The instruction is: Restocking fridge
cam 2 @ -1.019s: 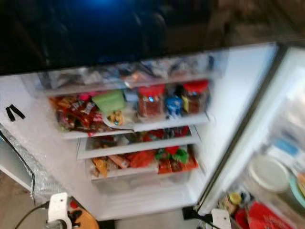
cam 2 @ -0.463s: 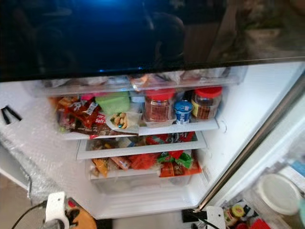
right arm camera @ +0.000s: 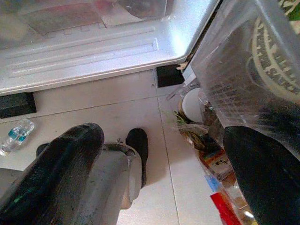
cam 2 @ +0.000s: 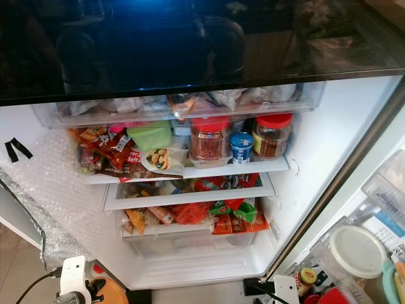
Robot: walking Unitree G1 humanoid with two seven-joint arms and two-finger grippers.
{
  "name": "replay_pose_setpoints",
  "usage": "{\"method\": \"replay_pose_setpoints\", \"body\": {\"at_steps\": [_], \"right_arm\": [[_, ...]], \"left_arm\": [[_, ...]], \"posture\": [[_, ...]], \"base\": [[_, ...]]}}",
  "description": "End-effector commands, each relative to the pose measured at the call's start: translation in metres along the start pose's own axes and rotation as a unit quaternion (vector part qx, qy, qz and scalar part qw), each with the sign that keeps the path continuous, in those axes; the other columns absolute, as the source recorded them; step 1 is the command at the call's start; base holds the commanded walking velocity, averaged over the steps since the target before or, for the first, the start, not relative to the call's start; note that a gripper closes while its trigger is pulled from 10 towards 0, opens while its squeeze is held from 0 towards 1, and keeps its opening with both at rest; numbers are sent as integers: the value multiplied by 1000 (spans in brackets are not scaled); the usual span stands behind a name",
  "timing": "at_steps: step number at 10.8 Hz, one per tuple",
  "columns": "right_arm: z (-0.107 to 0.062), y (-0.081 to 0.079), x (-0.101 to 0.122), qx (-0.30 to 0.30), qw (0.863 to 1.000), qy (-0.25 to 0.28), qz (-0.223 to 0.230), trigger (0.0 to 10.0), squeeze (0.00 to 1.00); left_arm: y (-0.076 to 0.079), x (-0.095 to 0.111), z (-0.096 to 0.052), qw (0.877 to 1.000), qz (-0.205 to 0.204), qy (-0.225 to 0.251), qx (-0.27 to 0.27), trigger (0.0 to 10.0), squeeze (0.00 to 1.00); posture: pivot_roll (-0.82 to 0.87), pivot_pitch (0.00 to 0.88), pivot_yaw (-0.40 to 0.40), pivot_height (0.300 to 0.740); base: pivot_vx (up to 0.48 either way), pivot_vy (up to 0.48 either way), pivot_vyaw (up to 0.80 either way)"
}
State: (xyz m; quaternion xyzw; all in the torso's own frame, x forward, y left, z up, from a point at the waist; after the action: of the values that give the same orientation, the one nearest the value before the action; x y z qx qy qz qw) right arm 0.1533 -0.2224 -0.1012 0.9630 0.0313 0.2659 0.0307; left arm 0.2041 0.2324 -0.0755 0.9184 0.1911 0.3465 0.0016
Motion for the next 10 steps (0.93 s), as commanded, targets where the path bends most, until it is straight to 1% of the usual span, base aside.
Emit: {"method": "replay_pose_setpoints", "body": {"at_steps": [1, 5, 10], "right_arm": [[0, -1, -2, -1, 1000, -2, 6, 10000, 0], [0, -1, -2, 1, 1000, -3, 6, 10000, 0], [0, -1, -3, 0, 1000, -4, 8, 10000, 0]], "left_arm": [[-5, 1, -1, 1000, -2, 2, 6, 10000, 0], [-5, 1, -1, 1000, 1, 1, 4, 10000, 0], [-5, 0, -1, 1000, 5, -3, 2, 10000, 0]], "posture": [[-75, 0, 34, 740], [-76, 0, 35, 740], [-75, 0, 33, 740]], "base": [[0, 0, 0], [0, 0, 0], [262, 0, 0]]}}
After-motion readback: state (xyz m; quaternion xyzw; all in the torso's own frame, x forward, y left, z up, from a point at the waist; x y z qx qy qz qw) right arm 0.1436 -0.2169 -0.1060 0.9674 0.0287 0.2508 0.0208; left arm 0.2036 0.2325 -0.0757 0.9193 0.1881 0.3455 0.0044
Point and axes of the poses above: a point about 5 cm out from each wrist's last joint towards the gripper, its own z axis pointing out of the wrist towards the gripper, its own x axis along the axis of the wrist's last joint, y = z × x, the point moved 1 cm from there along z, pointing out of the wrist towards the gripper, and after that the axes turned 11 degrees about -z, right-handed, at the moved point
